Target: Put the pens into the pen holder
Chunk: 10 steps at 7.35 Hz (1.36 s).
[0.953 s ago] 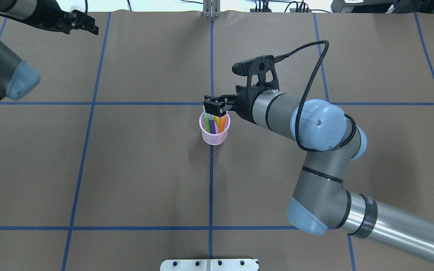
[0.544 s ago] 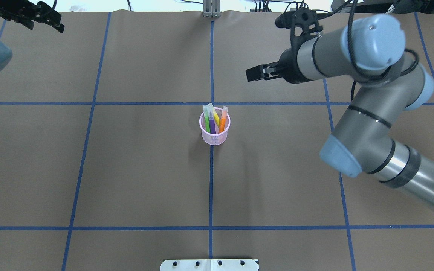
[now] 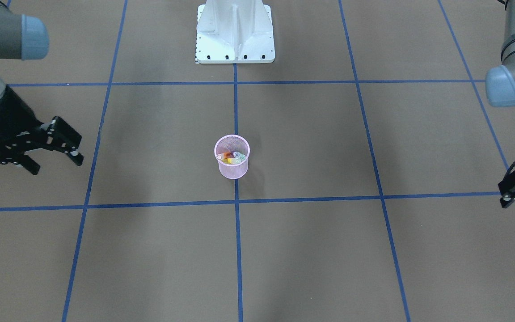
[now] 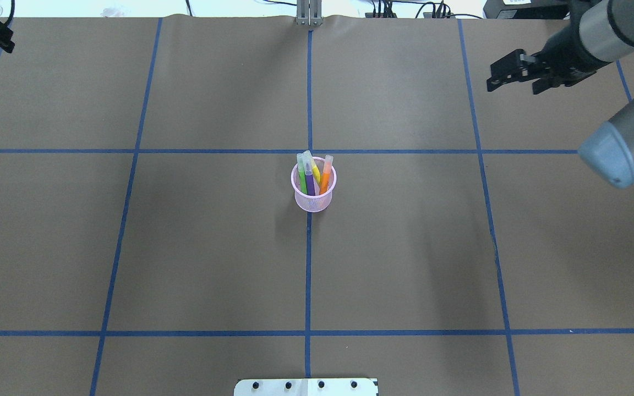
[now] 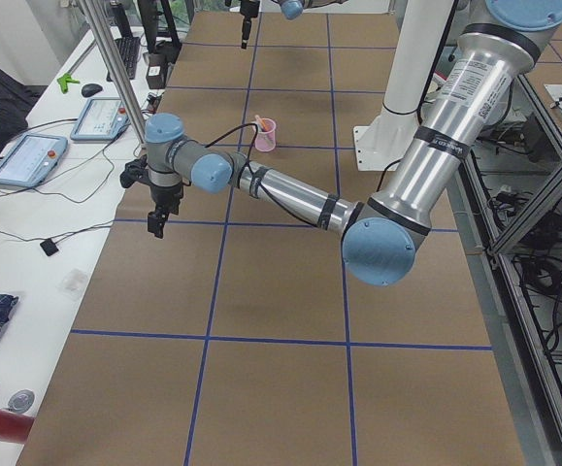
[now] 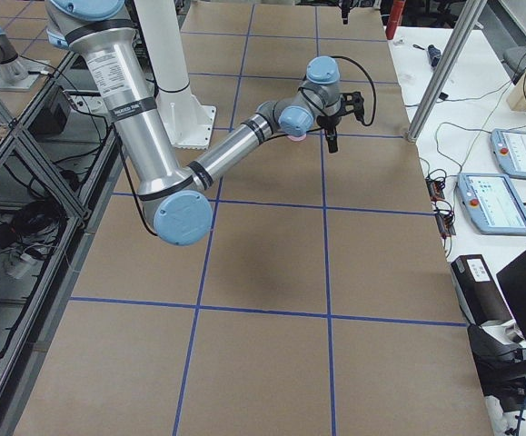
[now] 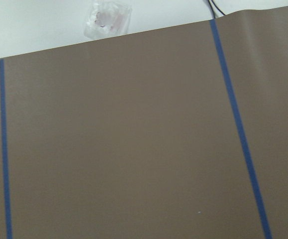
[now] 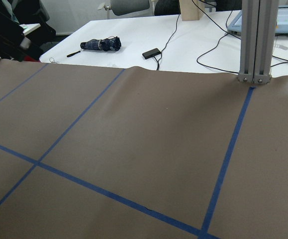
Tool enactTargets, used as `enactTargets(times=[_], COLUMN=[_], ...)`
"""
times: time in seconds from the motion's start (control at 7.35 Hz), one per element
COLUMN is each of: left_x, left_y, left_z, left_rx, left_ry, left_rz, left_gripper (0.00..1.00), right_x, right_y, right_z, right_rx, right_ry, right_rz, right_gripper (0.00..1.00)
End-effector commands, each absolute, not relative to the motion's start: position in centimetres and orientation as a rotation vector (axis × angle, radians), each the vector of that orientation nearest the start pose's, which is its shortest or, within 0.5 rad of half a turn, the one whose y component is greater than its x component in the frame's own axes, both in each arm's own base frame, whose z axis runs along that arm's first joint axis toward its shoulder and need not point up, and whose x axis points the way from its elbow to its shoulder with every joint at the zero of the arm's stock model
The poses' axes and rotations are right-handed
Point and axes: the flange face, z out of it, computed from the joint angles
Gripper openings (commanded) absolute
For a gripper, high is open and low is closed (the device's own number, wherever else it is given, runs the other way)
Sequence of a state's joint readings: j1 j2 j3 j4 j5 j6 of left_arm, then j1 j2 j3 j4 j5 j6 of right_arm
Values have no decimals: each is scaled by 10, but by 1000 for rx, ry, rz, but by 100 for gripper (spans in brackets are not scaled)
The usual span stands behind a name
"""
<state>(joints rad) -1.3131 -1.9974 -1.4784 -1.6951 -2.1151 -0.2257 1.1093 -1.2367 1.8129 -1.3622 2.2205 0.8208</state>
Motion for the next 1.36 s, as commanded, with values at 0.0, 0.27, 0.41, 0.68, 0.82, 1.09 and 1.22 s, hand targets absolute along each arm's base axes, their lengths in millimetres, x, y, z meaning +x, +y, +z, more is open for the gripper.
enactTargets(times=[0.0, 0.27, 0.41, 0.68, 0.82, 1.09, 1.22], left_x=[22, -12, -14, -17, -22, -29, -31], left_y=[-650, -612, -581, -543, -522, -518, -518], left_z=[503, 558, 600, 673, 700, 678, 660], left_rx=[296, 261, 238, 254, 223, 249, 223], left_ry=[606, 613, 613, 609, 605, 613, 642], left_rz=[159, 209, 207, 211, 198, 186, 173], left_gripper=[100, 100, 100, 100, 100, 100, 100], right_x=[-113, -56, -46, -33, -31, -11, -7], right_y=[-567, -527, -511, -514, -511, -500, -497], right_z=[417, 516, 543, 561, 566, 578, 581], right_rx=[158, 169, 146, 130, 124, 105, 98], right_ry=[-870, -789, -771, -754, -748, -757, -759], right_rz=[120, -67, -75, -44, -38, 7, 16], right_gripper=[99, 99, 99, 99, 99, 99, 99])
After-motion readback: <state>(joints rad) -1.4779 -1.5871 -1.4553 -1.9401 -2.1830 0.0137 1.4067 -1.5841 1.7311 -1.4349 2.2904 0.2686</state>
